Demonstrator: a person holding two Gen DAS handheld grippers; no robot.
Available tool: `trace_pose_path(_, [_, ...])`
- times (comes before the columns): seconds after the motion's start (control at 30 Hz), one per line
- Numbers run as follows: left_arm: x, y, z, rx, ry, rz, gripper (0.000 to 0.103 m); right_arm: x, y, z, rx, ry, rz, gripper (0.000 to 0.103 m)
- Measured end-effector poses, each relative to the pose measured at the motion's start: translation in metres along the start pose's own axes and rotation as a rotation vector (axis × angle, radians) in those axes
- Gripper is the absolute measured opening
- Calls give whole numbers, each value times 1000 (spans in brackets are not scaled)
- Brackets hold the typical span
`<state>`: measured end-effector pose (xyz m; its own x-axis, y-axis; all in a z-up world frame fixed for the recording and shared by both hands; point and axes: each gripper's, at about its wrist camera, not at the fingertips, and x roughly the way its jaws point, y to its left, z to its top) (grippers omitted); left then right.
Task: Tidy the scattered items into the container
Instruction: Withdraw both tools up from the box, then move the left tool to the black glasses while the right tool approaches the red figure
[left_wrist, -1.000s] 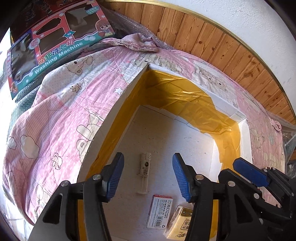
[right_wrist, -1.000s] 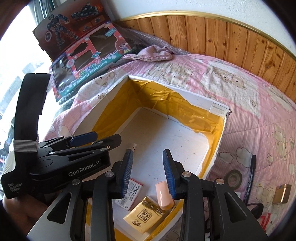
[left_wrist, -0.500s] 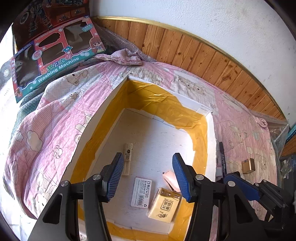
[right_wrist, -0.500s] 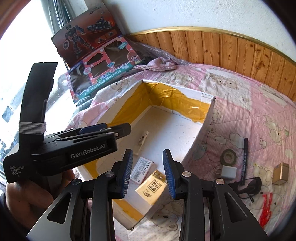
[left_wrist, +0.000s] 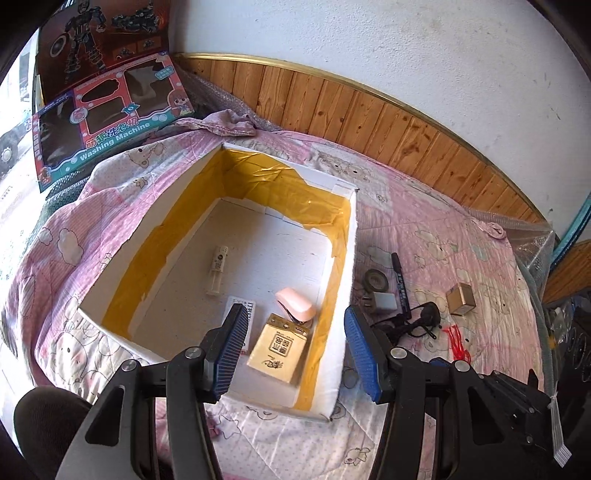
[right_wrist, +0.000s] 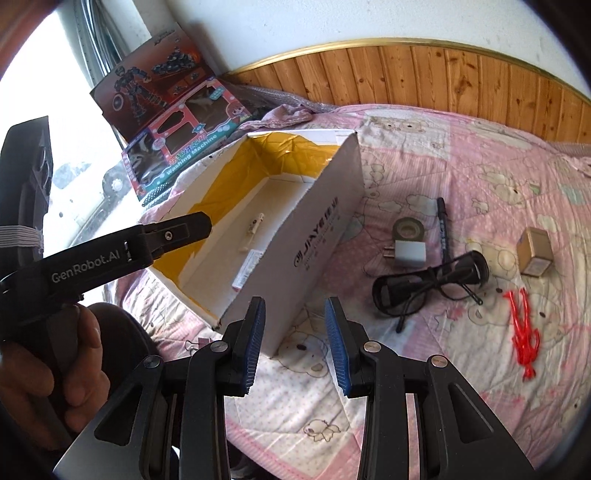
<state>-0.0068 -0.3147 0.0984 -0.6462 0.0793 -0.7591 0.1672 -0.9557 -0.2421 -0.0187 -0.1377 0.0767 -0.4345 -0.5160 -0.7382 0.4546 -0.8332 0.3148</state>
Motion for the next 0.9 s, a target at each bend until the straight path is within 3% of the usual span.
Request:
trace_pose_path(0.4, [5,-82,-40,160,48,-59,56,-25,-47,-40,108,1,-62,36])
trace_pose_path(0.9, [54,-127,-52,255,134,-104,56,-21,-99,-51,240,21,-98,36])
